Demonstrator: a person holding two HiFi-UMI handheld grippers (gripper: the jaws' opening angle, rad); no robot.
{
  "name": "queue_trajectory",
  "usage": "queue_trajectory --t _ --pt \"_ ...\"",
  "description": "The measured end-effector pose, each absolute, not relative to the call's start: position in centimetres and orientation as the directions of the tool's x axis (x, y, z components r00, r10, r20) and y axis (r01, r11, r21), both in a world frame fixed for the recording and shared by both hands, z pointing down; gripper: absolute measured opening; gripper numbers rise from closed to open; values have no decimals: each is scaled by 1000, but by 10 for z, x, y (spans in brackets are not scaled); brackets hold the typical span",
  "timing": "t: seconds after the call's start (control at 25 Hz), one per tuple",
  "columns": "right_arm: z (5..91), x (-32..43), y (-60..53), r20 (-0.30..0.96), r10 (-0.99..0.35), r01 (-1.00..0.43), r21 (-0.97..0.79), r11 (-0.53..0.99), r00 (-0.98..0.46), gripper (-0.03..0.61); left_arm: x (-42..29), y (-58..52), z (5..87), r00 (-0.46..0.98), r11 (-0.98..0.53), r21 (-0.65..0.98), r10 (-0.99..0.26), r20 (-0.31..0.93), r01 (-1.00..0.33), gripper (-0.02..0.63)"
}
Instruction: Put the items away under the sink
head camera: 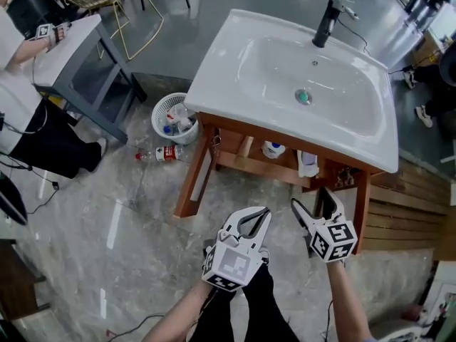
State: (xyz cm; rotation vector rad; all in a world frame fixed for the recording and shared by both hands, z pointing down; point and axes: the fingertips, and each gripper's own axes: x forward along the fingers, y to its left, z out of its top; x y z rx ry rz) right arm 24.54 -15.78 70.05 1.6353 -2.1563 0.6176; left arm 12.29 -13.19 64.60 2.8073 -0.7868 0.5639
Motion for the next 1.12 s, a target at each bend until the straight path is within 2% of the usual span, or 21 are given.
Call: queue_trajectory --t 0.4,0.72,1.0,1.08,1.12 --pt "600 198 -114 470 -829 -952 -179 247 -303 414 87 -103 571 780 -830 67 -489 390 -554 18" --pt "519 167 -71 469 -814 -938 -121 326 -343 413 60 -86 505 763 -793 92 -539 355 -603 18" --pt "475 143 -44 416 -843 -939 -168 299 -343 408 25 -57 480 746 -768 124 -551 373 -629 18" --pt "460 138 -39 396 -852 -939 -164 303 -343 388 17 -51 470 740 -760 124 -558 375 -637 18" --pt "452 137 -37 380 -863 -943 -161 292 -333 333 13 -48 465 737 -758 122 -562 376 -640 18"
